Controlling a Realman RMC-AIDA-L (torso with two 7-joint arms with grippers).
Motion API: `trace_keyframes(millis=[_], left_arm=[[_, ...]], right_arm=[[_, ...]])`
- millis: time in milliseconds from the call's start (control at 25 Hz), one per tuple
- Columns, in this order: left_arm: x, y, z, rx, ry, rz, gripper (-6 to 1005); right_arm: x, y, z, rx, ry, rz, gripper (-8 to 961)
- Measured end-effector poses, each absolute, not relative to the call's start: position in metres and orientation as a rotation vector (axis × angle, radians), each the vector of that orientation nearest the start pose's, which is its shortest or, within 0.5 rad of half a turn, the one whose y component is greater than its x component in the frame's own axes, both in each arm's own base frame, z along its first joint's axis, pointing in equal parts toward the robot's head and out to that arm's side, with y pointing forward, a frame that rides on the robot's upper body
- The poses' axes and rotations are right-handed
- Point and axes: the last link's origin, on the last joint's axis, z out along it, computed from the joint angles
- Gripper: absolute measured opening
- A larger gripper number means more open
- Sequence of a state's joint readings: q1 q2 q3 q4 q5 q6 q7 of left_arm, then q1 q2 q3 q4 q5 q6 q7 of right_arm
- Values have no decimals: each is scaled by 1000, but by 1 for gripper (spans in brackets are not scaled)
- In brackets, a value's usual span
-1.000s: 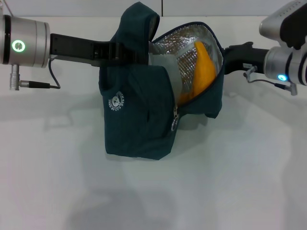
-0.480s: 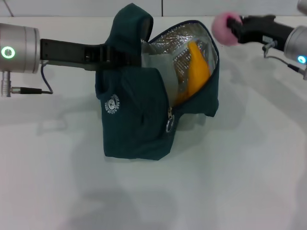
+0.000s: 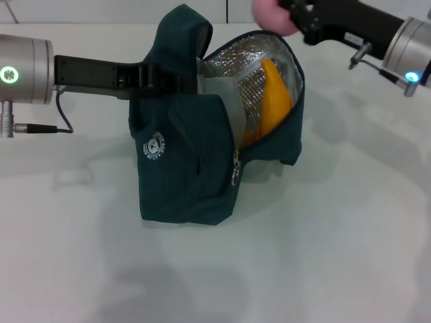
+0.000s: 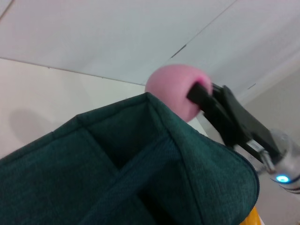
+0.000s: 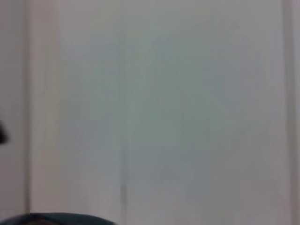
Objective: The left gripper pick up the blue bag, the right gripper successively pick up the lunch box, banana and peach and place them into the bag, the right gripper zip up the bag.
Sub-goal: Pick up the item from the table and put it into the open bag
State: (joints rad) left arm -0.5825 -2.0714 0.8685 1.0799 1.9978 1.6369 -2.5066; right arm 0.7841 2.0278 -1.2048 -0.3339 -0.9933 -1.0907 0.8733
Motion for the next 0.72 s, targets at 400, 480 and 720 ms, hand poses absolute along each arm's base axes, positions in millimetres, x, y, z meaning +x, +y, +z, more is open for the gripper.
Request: trace_keyframes(millis=[400, 480, 720], left_arm=[[-182, 359, 42, -2590, -1546, -637, 38], [-182, 359, 42, -2592, -1545, -637, 38], [-182, 359, 42, -2589, -1549, -639, 38]], right_arm=[[154, 400, -37, -2464, 36, 1001, 115], [155, 396, -38, -2472, 16, 1011, 123], [159, 390, -33, -2458, 2, 1031, 145]])
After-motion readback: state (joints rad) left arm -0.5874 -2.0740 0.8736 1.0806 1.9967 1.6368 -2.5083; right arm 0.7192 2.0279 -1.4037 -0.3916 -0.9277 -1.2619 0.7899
